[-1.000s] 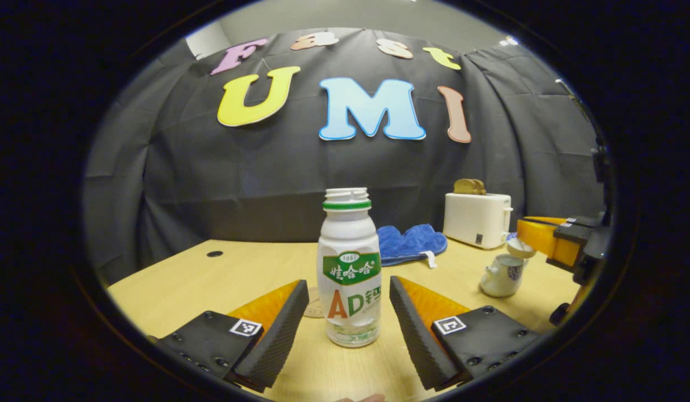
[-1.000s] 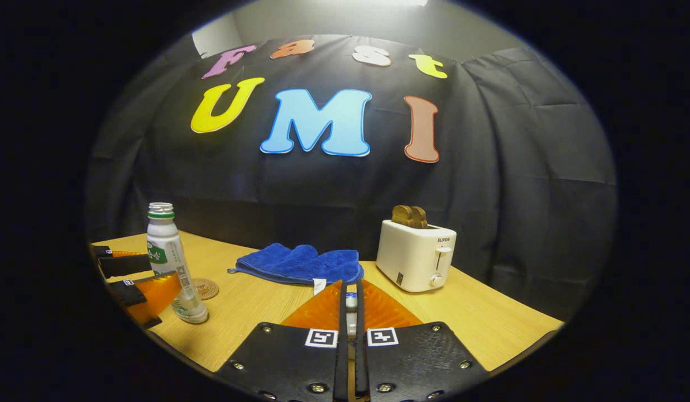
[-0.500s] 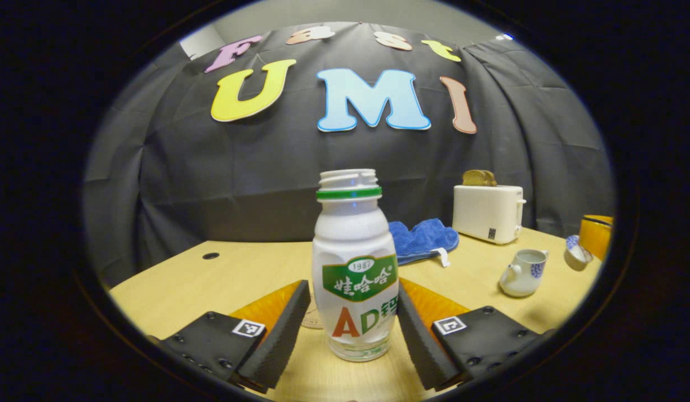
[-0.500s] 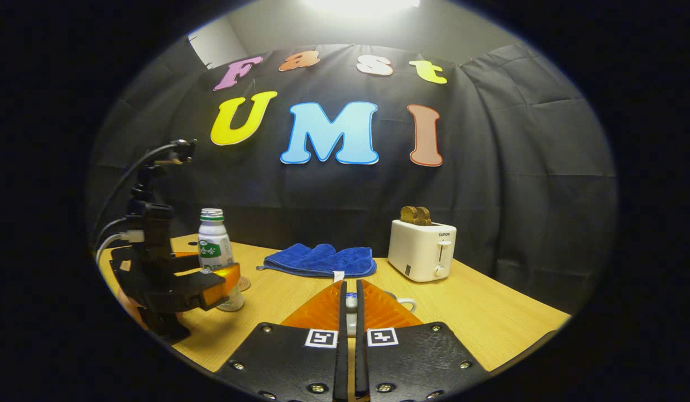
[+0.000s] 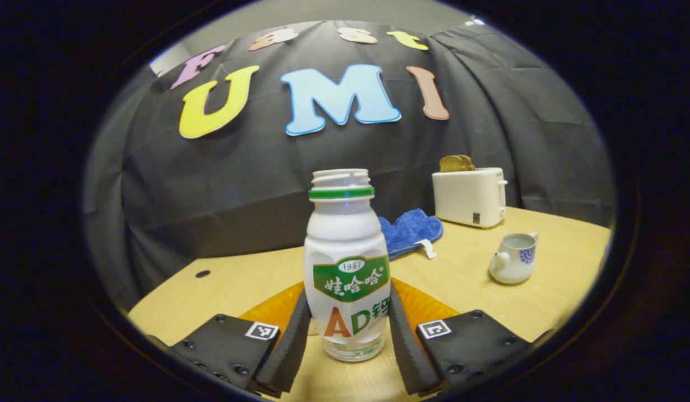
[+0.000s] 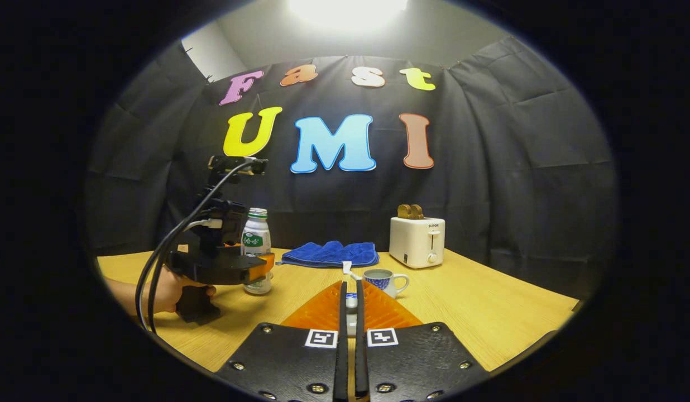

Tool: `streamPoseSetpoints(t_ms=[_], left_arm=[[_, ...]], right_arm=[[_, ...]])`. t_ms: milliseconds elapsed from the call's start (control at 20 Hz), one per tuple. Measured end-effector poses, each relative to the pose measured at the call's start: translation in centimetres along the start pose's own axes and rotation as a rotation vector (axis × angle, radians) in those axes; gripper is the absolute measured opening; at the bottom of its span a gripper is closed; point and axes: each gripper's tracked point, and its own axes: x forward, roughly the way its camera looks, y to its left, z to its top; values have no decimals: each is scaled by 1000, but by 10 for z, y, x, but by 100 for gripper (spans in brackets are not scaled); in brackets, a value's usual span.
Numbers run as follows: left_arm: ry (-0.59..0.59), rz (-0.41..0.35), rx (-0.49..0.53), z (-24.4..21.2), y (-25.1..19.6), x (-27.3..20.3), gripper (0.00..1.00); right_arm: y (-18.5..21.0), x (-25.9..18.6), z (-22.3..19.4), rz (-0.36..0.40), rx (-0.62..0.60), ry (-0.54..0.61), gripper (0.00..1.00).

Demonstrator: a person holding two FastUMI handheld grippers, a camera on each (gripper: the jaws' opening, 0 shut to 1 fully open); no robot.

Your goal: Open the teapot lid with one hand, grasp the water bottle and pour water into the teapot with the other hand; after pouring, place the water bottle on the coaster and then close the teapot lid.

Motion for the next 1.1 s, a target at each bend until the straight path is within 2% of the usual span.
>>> streamPoseSetpoints(t_ms=[200,300,450,500,900,1100], left_arm=[[-26,-22,133,19,-18,5,76],[-31,-32,226,26,-31,9,80],[-29,-72,348,29,-52,20,70],[-26,-80,379,30,-57,24,81],[-22,-88,662,32,-91,45,80],[-22,-119,744,29,-109,53,80]], right_arm=[[-10,-12,-3,-18,36,-1,5],[-18,-18,-4,-32,44,-5,5],[-28,-24,-1,-55,55,-20,5],[-31,-25,-1,-59,59,-23,5],[-47,-36,-1,-82,71,-43,5],[-52,-43,1,-91,52,-62,5]])
